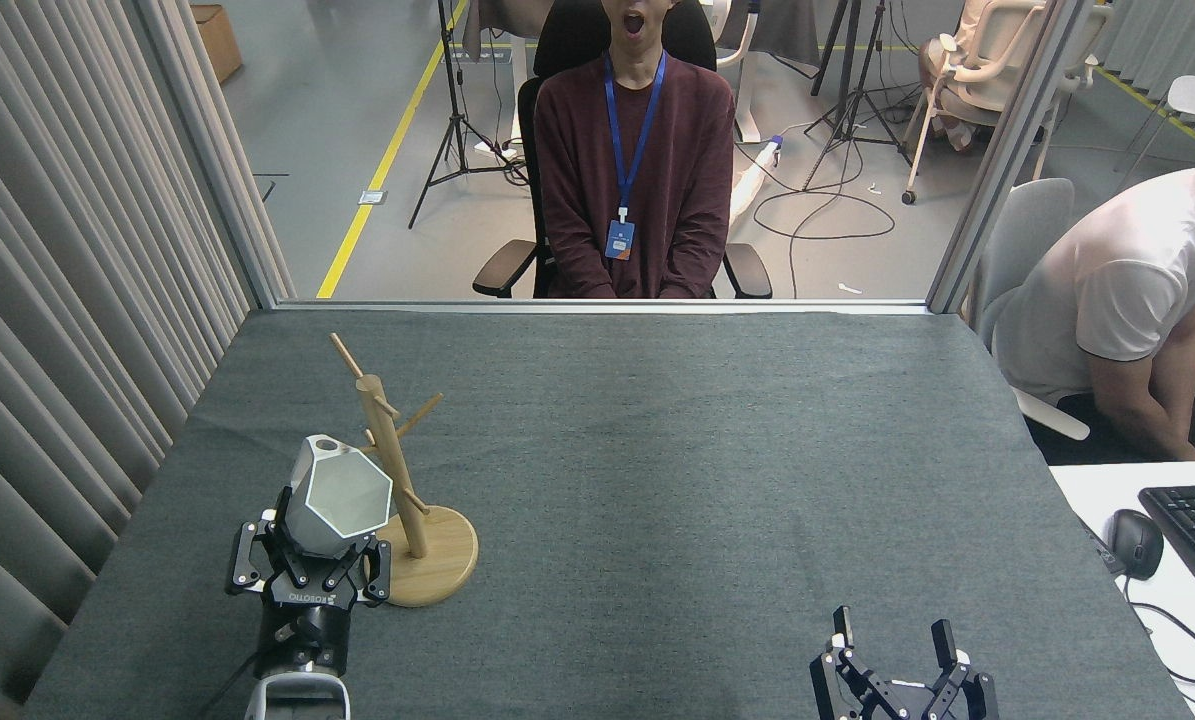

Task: Hang cup on storage rack
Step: 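Lift the cup with the left gripper toward a peg of the wooden stand, then hook the cup handle onto the peg and open the left gripper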

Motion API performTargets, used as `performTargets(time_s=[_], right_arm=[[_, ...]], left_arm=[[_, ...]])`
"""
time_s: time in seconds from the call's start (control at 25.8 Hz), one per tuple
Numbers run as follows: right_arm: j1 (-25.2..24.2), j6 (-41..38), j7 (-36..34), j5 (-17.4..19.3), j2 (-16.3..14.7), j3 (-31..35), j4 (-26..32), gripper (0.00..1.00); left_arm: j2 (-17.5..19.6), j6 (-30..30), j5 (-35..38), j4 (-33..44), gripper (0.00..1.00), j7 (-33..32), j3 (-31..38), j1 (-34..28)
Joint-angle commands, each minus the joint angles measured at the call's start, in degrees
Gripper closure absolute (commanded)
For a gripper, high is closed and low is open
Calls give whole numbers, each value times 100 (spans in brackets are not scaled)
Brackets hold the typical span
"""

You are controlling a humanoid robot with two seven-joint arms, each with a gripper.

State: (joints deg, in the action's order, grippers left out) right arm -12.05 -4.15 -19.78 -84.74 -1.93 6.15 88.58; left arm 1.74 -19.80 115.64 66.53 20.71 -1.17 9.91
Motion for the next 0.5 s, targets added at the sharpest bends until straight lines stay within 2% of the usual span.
performTargets(time_s=[0.0,0.08,0.12,0.46], right_arm=[[36,-6,1,1,0,18,-42,2],[54,-6,1,1,0,18,-60,2],[54,-6,1,1,0,18,-69,2],[71,-6,1,1,0,18,-86,2]], left_arm=[[-7,-6,20,-61,23,20,-15,11],[-16,-6,46,-61,7,38,-15,11],[-25,-6,46,-61,4,38,-15,11],[-104,12,29,-61,1,12,-23,-121]])
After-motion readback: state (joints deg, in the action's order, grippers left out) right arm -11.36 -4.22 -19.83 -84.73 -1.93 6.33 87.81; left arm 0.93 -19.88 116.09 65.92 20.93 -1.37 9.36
